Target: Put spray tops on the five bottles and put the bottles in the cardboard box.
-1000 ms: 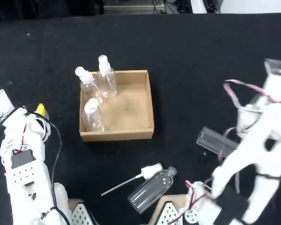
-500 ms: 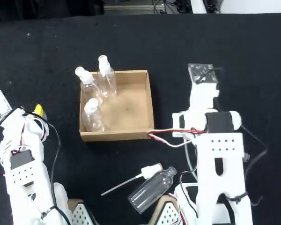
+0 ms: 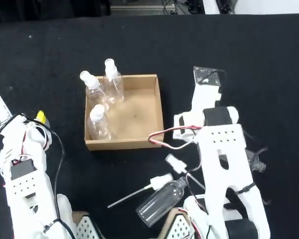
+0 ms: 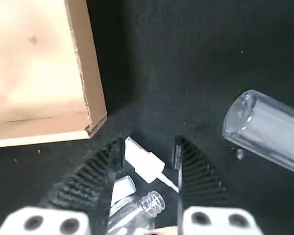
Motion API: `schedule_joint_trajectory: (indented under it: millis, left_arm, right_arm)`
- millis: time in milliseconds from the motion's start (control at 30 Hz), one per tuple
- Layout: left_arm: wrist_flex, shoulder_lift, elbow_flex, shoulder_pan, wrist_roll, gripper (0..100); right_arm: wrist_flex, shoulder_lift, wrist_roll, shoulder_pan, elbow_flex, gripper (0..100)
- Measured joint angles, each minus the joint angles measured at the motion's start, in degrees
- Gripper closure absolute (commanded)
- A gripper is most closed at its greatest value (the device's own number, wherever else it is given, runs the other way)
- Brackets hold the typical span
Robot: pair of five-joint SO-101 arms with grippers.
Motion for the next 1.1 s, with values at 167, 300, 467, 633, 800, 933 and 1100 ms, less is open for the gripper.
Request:
schedule_joint_trajectory:
  millis: [167, 300, 467, 633, 800, 933, 1100]
  left_arm:
    - [0.00, 0.00, 0.00, 0.00, 0.00, 81]
    - [0.00, 0.00, 0.00, 0.00, 0.00, 81]
    - [0.00, 0.00, 0.00, -0.18, 0.00, 81]
    - [0.88, 0.00, 0.00, -0.18, 0.00, 81]
    - [0.88, 0.00, 0.00, -0.18, 0.00, 81]
    - [0.88, 0.00, 0.00, -0.18, 0.00, 81]
    - [0.88, 0.00, 0.00, -0.18, 0.00, 81]
  right_arm:
    - [7.21, -1.67, 18.64, 7.82, -4.57, 78.3]
    - [11.60, -1.58, 37.98, 12.22, -4.66, 72.4]
    - [13.27, 0.35, 47.56, 14.68, -4.66, 72.4]
    - [11.87, 4.31, 58.55, 22.86, -4.66, 71.8]
    - [7.30, 11.34, 58.02, 32.00, -4.66, 71.8]
    - [5.27, 13.36, 60.40, 36.04, -4.66, 71.8]
    - [6.24, 13.36, 62.33, 42.02, -4.31, 72.4]
